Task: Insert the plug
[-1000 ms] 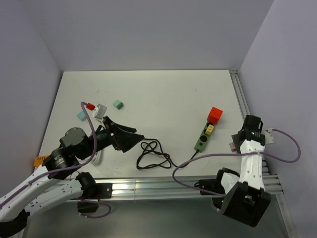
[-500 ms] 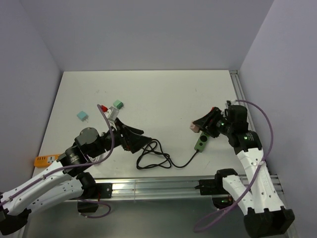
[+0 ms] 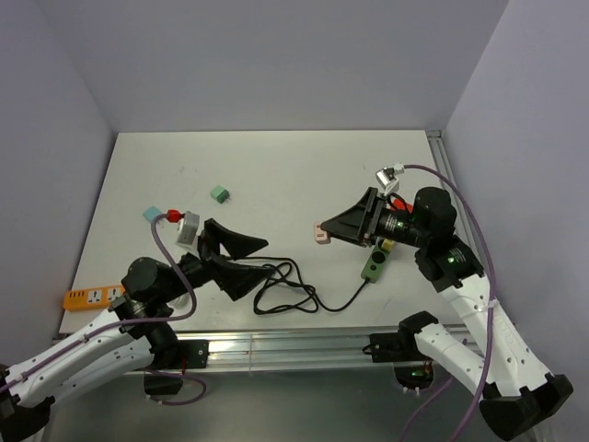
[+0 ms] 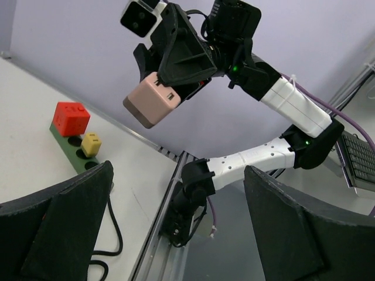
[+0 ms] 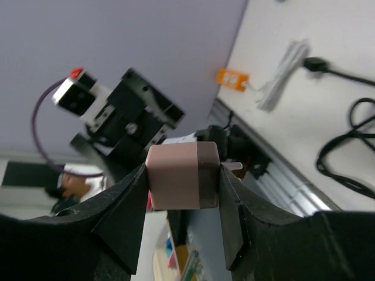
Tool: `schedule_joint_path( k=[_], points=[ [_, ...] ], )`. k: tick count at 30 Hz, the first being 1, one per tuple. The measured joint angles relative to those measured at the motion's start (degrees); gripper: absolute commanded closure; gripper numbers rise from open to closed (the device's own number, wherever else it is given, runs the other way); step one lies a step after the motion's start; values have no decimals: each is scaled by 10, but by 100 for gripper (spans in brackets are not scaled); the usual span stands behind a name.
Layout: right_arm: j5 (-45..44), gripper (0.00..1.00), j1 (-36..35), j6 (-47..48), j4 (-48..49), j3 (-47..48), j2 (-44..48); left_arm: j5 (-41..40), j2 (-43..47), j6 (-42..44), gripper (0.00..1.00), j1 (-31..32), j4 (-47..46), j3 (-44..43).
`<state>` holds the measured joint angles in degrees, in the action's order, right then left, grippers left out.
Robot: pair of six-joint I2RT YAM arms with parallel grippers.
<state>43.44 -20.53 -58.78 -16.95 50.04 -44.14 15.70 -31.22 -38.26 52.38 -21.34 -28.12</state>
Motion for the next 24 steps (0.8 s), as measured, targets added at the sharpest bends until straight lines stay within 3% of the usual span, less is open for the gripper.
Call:
schedule_joint_path(
  k=[13, 24],
  points=[
    [71, 100, -131, -101, 162, 2, -82, 76, 19, 97, 1, 0, -141, 55],
    [38, 100, -202, -203, 225, 16, -109, 60, 3, 188, 0, 0, -245, 87]
  ],
)
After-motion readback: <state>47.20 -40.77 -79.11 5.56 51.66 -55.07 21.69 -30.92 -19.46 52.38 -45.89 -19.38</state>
